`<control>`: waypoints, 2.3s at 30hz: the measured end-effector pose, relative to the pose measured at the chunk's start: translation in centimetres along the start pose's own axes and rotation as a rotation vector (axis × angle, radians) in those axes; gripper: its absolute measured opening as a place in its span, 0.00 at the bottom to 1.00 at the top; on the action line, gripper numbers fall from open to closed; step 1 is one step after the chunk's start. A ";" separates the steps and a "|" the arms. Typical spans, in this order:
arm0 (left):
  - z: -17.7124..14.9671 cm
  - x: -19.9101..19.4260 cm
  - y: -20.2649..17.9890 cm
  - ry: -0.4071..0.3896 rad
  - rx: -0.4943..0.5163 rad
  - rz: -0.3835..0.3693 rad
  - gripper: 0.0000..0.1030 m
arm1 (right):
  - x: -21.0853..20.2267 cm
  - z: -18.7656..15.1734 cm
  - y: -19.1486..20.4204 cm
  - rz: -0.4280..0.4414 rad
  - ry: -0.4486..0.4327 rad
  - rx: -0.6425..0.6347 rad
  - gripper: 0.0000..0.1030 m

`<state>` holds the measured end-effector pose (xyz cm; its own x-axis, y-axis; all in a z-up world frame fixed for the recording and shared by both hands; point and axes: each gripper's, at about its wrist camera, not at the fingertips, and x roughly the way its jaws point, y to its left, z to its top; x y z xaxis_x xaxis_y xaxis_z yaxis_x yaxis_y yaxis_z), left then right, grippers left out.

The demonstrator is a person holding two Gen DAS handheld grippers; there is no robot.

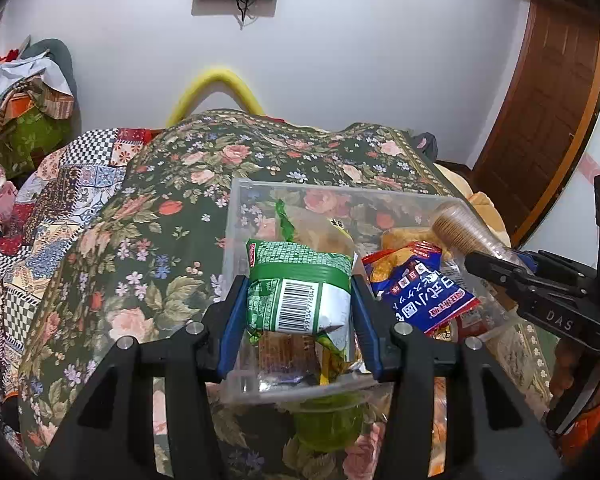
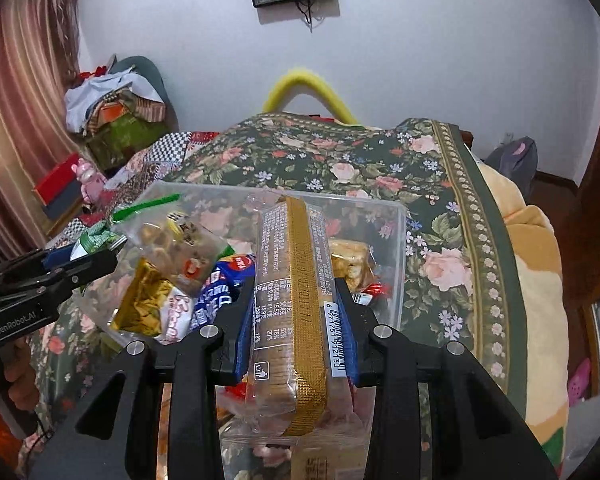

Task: Organize snacks
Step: 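Carry the green chip packet into the box with left tool while right drops biscuit pack in, then grasp the green jelly cup with the left tool while the right tool grasps the square cake pack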

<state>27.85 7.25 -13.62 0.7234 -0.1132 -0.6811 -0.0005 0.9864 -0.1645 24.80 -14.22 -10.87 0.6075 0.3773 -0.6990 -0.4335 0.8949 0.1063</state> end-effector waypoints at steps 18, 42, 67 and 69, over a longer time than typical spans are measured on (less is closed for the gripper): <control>-0.4 -1.3 -1.7 -0.003 0.050 0.001 0.55 | -2.0 -0.1 0.1 -0.009 -0.016 -0.035 0.36; -6.6 -3.9 -1.3 0.098 0.059 0.012 0.55 | -6.7 -6.6 -2.4 -0.029 0.039 0.043 0.54; -8.0 2.3 -0.9 0.169 -0.005 -0.036 0.46 | -2.4 -9.6 -2.7 -0.030 0.126 0.086 0.53; -8.1 1.8 -0.9 0.165 -0.004 -0.034 0.46 | -2.7 -9.6 -2.7 -0.030 0.122 0.089 0.52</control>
<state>23.52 5.16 -20.49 0.5997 -0.1645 -0.7831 0.0189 0.9813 -0.1916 17.93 -19.93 -16.07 0.5312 0.3230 -0.7833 -0.3527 0.9249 0.1422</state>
